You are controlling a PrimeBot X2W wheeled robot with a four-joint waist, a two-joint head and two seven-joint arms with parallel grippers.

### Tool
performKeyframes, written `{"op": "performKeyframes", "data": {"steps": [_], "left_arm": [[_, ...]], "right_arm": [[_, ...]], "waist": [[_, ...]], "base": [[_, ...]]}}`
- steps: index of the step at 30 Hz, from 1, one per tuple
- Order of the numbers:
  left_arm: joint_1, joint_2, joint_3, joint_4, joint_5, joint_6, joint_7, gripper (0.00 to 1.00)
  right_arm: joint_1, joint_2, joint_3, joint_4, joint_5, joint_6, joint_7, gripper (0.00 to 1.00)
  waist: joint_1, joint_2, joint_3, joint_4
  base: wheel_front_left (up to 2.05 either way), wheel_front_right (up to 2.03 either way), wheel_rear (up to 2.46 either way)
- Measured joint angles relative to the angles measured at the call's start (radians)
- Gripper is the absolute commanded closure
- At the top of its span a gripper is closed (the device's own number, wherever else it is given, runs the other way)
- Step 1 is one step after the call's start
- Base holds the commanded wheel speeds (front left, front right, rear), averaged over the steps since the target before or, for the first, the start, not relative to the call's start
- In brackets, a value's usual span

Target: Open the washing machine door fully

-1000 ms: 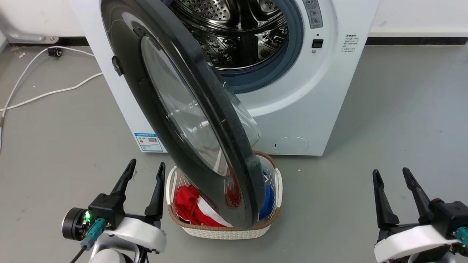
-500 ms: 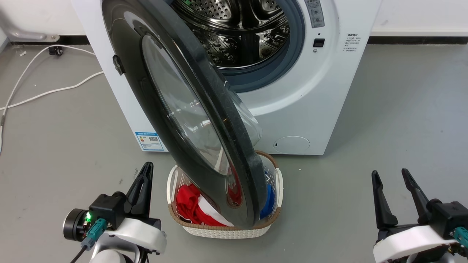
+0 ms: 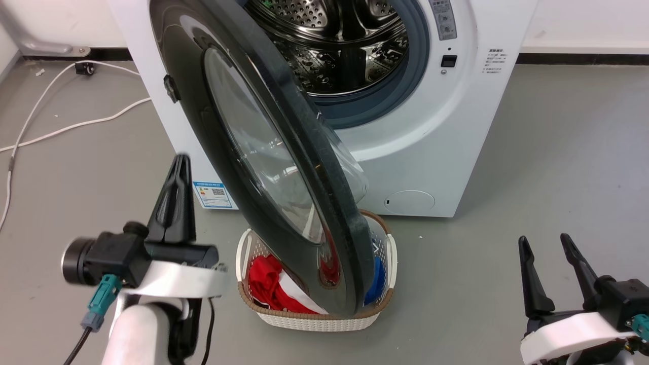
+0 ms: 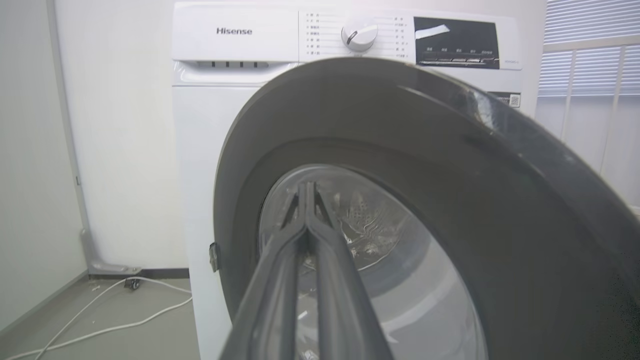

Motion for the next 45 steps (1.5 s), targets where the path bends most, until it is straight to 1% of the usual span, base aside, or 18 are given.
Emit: {"op": "performKeyframes", "data": {"steps": [5,10,15,20,23,26,30,33,40,45], "left_arm": [[-0.07,-0.02,-0.075,-0.132,0.007,0.002,0.0,1.0],[-0.123,-0.034,-0.22,-0.224,-0.013,0.0,0.017,1.0],[-0.16,-0.038,-0.382,-0.273,-0.062,-0.004,0.062,1.0],[-0.166,-0.039,-0.559,-0.258,-0.135,-0.011,0.148,1.0],[-0.162,-0.039,-0.653,-0.206,-0.176,-0.017,0.224,1.0],[-0.142,-0.039,-0.718,-0.146,-0.21,-0.019,0.292,1.0],[-0.126,-0.039,-0.756,-0.057,-0.234,-0.018,0.352,1.0],[-0.125,-0.039,-0.759,0.001,-0.236,0.0,0.36,1.0],[-0.139,-0.039,-0.714,0.084,-0.21,0.074,0.304,1.0],[-0.138,-0.036,-0.695,0.099,-0.205,0.105,0.283,1.0]], "right_arm": [[0.0,0.0,-0.004,-0.003,0.007,0.0,0.0,0.0],[0.0,0.0,-0.006,0.001,0.011,0.0,0.0,0.0],[0.0,0.001,-0.012,0.005,0.014,0.0,0.003,0.0],[0.003,0.001,-0.023,0.005,0.017,0.0,0.014,0.0],[0.003,0.001,-0.024,0.002,0.017,0.0,0.018,0.0],[0.003,0.001,-0.023,-0.001,0.019,0.0,0.019,0.0],[0.0,0.001,-0.022,-0.002,0.02,0.0,0.023,0.0],[-0.002,0.001,-0.022,0.0,0.025,0.0,0.023,0.0],[-0.007,0.001,-0.026,0.017,0.041,0.0,0.018,0.0],[-0.007,0.001,-0.033,0.026,0.044,0.0,0.016,0.0]], "waist": [[0.0001,0.0,0.007,0.008],[0.0001,0.0,0.008,0.016],[0.0001,-0.0001,0.004,0.028],[0.0001,0.0,0.003,0.035],[0.0001,0.0,0.007,0.035],[0.0001,0.0,0.016,0.031],[0.0001,0.0,0.033,0.023],[0.0001,0.0,0.047,0.015],[0.0001,0.0,0.068,0.002],[0.0001,0.0,0.074,0.012]], "base": [[0.0,0.0,0.0],[0.0,0.0,0.0],[0.0,0.0,0.0],[0.0,0.0,0.0],[0.0,0.0,0.0],[0.0,0.0,0.0],[0.0,0.0,0.0],[0.0,0.0,0.0],[0.0,0.0,0.0],[0.0,0.0,0.0]]}}
